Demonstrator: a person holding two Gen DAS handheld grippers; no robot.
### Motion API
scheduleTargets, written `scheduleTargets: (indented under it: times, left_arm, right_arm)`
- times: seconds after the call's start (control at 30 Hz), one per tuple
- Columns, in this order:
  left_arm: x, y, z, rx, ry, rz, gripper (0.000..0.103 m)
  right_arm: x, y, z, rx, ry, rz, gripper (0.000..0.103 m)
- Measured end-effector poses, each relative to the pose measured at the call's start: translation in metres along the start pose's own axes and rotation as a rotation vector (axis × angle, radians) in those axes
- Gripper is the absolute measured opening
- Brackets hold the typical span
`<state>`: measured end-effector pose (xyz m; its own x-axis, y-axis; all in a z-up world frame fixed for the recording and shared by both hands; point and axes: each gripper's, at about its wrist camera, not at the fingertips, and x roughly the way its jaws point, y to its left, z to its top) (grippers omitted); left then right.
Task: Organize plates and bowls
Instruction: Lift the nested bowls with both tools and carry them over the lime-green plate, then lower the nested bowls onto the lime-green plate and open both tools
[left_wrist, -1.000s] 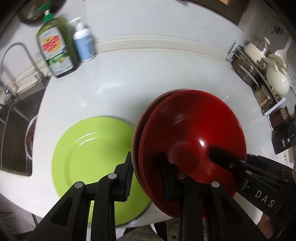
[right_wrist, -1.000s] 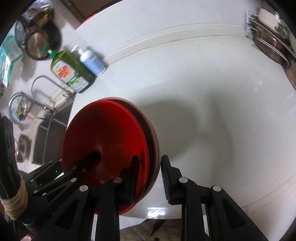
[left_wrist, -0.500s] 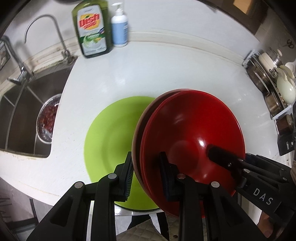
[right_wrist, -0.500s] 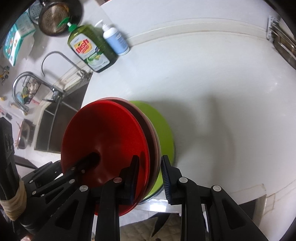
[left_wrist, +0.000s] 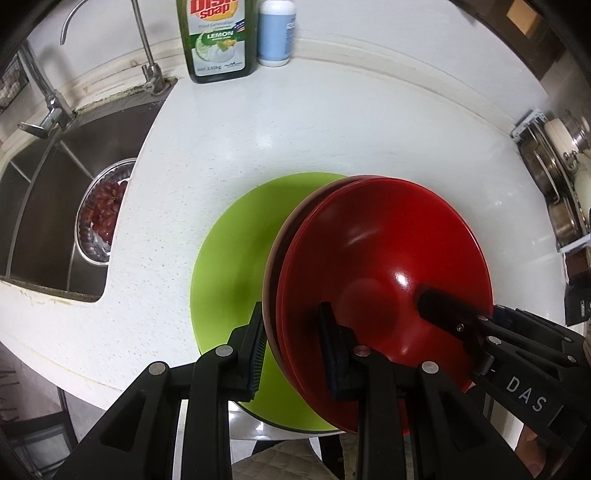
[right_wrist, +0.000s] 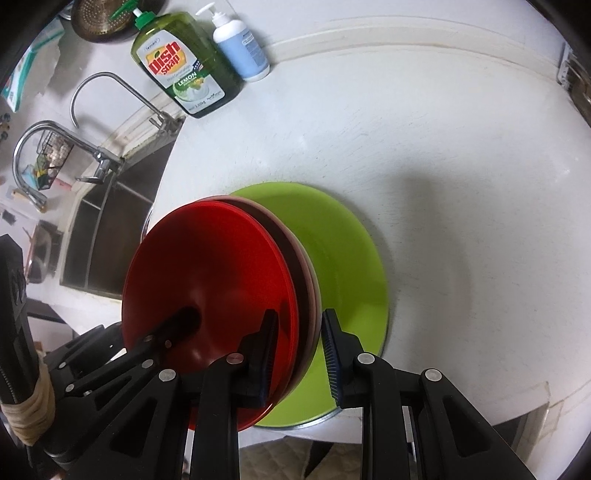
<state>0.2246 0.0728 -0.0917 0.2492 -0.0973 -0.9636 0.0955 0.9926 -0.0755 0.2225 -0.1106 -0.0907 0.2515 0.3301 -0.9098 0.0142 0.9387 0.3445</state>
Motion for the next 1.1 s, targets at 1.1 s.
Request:
scheduleTargets:
  times: [1.1]
  left_arm:
    - [-0.010, 0.013, 0.002, 0.023, -0.080, -0.004, 0.047]
  right_arm:
    - [-0.012, 0.017, -0.007, -0.044, -0.157, -0.072, 0.048]
